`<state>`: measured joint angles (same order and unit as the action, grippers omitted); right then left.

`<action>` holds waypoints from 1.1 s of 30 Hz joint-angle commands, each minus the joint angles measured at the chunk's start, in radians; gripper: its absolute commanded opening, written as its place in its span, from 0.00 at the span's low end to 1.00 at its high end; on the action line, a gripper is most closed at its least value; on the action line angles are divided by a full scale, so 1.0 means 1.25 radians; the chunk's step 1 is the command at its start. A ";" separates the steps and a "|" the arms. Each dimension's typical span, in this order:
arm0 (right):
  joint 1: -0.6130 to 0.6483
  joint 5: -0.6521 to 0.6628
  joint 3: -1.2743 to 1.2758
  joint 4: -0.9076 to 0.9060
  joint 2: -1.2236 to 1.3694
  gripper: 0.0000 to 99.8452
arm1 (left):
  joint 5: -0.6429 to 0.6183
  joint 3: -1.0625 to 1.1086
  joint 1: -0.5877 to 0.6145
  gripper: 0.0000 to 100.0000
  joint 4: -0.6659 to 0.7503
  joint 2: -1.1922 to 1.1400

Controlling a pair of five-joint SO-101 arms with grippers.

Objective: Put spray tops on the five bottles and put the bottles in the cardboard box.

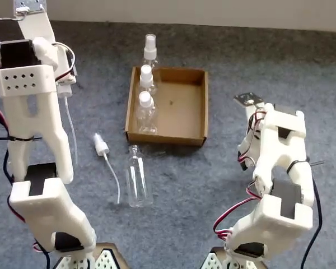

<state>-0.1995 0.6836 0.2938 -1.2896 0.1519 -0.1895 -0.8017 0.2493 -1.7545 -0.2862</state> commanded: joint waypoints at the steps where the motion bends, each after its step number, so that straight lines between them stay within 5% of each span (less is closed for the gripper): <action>1: -0.013 0.007 -0.041 -0.008 -0.007 0.16 | 0.005 -0.003 -0.007 0.00 -0.005 0.046; 10: -0.044 -0.050 -0.150 -0.137 -0.046 0.03 | 0.004 -0.001 -0.007 0.00 -0.010 0.079; 18: -0.057 -0.145 -0.344 -0.288 -0.292 0.01 | 0.002 0.053 -0.017 0.00 -0.010 0.261; 26: 0.238 -0.319 -0.339 -0.247 -0.638 0.01 | 0.004 0.141 -0.166 0.00 -0.007 0.532; 33: 0.493 -0.403 -0.029 0.015 -0.838 0.01 | 0.005 0.142 -0.402 0.00 0.023 0.700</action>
<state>0.3115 0.2232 0.0867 -1.4216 -0.8025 -0.1895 -0.6237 -0.1036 -1.7607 0.4979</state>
